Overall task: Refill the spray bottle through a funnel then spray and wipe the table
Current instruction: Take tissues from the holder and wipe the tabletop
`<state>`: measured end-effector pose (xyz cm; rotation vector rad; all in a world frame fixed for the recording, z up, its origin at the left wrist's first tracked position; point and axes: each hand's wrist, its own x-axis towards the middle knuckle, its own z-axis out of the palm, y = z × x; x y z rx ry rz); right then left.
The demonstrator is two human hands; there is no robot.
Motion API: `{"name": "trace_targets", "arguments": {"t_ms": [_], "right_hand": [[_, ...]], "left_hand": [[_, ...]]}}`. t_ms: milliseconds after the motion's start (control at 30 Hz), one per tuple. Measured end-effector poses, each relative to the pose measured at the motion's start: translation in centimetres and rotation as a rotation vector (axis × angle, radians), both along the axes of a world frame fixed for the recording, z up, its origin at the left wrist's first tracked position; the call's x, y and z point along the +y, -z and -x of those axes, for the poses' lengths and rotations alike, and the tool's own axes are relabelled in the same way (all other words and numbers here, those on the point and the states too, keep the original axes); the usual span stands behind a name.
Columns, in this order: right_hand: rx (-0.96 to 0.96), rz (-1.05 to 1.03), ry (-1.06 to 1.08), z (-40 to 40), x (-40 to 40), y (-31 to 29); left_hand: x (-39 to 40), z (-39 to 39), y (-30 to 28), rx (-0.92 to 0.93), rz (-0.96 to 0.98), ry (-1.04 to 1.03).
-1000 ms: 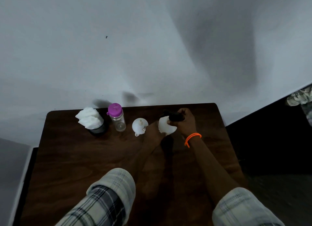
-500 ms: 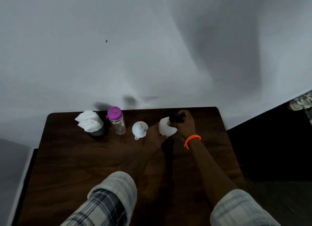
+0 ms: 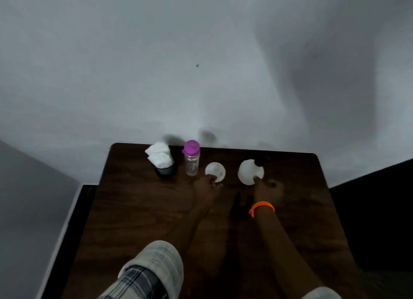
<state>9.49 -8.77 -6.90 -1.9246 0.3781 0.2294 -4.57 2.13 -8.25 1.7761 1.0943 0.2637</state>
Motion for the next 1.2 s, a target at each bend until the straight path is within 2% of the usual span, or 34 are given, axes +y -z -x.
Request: {"name": "trace_targets", "arguments": {"t_ms": [100, 233, 367, 633, 1200], "right_hand": [[0.187, -0.033, -0.002, 4.7, 1.4, 2.3], [0.401, -0.167, -0.280, 12.1, 5.1, 2.4], [0.410, -0.228, -0.515, 16.9, 10.1, 0.4], [0.381, -0.299, -0.564, 18.2, 17.0, -1.8], [0.415, -0.347, -0.559, 19.1, 18.3, -1.5]], "left_hand": [[1.7, 4.3, 0.2, 0.031, 0.010, -0.108], [4.6, 9.3, -0.2, 0.025, -0.060, -0.328], [8.3, 12.4, -1.6, -0.050, -0.164, -0.454], [12.4, 14.1, -2.7, -0.117, -0.174, -0.356], [13.2, 14.2, -2.0, -0.128, -0.145, -0.307]]}}
